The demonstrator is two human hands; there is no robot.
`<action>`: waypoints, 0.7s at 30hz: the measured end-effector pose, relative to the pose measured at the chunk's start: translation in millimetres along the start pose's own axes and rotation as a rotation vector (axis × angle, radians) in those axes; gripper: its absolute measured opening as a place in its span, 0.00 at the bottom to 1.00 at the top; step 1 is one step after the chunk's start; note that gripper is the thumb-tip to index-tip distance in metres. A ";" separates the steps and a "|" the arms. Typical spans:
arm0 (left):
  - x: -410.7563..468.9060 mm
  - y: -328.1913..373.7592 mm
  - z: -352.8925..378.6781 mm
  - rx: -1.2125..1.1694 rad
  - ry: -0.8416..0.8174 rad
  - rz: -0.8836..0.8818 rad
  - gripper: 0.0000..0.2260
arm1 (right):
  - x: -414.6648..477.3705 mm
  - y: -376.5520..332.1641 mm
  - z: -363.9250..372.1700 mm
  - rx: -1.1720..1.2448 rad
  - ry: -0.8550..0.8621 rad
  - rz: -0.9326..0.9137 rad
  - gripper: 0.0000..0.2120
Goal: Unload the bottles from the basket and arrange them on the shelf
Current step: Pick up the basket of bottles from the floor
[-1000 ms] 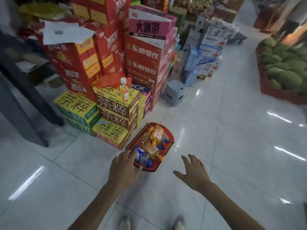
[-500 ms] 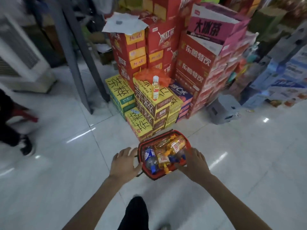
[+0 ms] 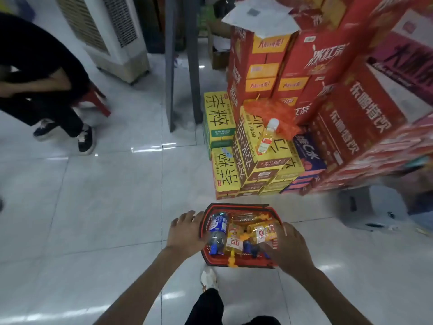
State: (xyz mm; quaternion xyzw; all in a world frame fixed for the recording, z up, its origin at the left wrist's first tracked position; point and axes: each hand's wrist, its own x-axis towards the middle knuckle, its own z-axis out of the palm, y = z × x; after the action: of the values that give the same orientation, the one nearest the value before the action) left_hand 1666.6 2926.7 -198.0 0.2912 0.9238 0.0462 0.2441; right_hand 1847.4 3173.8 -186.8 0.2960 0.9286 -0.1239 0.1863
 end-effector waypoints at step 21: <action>71.8 87.6 188.9 -0.013 -0.106 -0.348 0.27 | 153.3 180.8 125.7 -0.026 -0.283 -0.159 0.39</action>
State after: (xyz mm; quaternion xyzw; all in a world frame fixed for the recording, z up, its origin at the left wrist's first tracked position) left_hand 1751.0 3028.6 -374.1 0.1275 0.9458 -0.0060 0.2986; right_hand 1873.6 3351.8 -385.8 0.1988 0.9151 -0.1667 0.3089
